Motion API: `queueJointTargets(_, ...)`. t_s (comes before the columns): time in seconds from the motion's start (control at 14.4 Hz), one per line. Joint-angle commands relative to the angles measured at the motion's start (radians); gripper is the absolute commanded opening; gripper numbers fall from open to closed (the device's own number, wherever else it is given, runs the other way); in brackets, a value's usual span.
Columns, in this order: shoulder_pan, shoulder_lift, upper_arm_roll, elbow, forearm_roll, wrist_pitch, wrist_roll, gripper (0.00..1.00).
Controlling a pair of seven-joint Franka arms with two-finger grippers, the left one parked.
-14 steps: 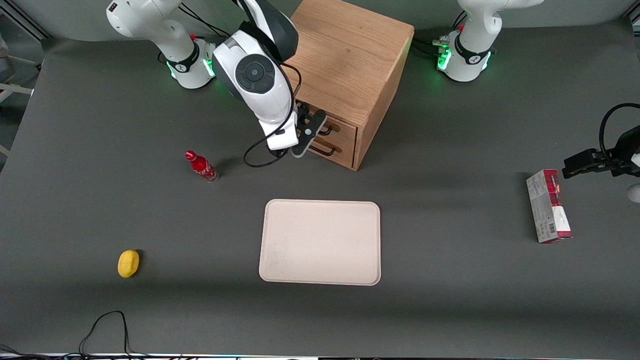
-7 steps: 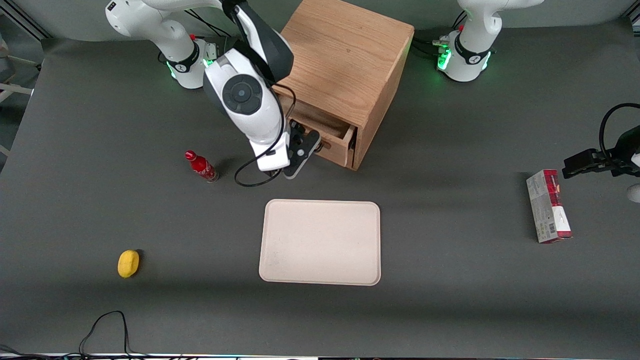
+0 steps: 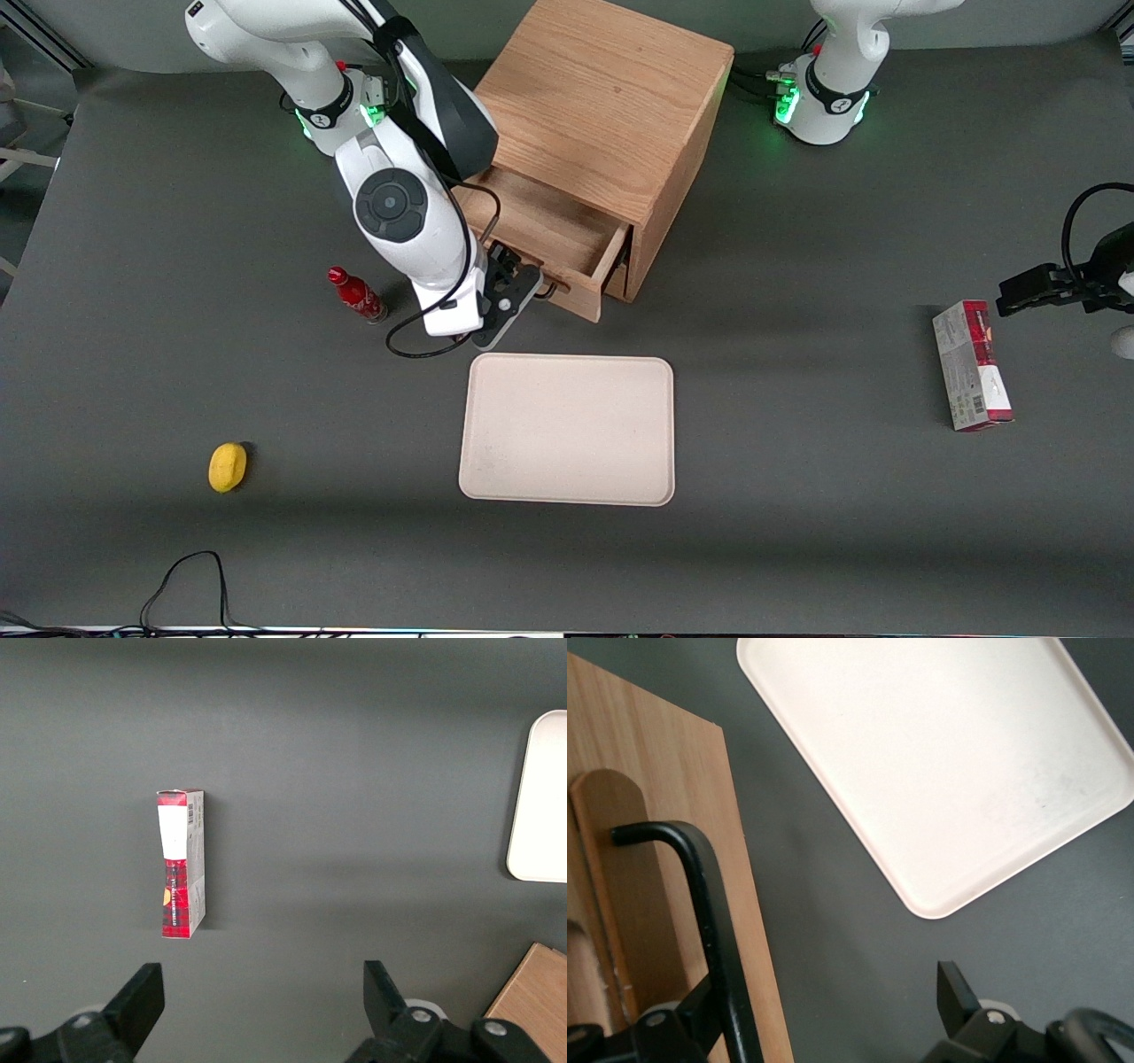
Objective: Open upper drawer
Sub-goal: 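Pull the upper drawer handle outward from the cabinet with the right gripper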
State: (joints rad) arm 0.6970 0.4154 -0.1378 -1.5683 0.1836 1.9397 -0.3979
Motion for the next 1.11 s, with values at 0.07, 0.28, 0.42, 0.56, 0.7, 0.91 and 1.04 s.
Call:
queueJointTargets(0.07, -0.046, 0.057, 0.001, 0.093, -0.007, -0.033, -0.032, 1.0)
queueJointTargets(0.28, -0.073, 0.082, 0.001, 0.129, -0.007, -0.035, -0.071, 1.0)
queueJointTargets(0.42, -0.09, 0.091, 0.001, 0.139, -0.006, -0.035, -0.071, 1.0)
queueJointTargets(0.56, -0.1, 0.105, 0.001, 0.162, -0.007, -0.035, -0.073, 1.0)
queueJointTargets(0.7, -0.126, 0.135, 0.001, 0.204, -0.004, -0.067, -0.071, 1.0)
queueJointTargets(0.91, -0.137, 0.175, 0.0, 0.274, -0.007, -0.105, -0.071, 1.0)
queueJointTargets(1.04, -0.151, 0.183, 0.0, 0.284, -0.007, -0.105, -0.068, 1.0)
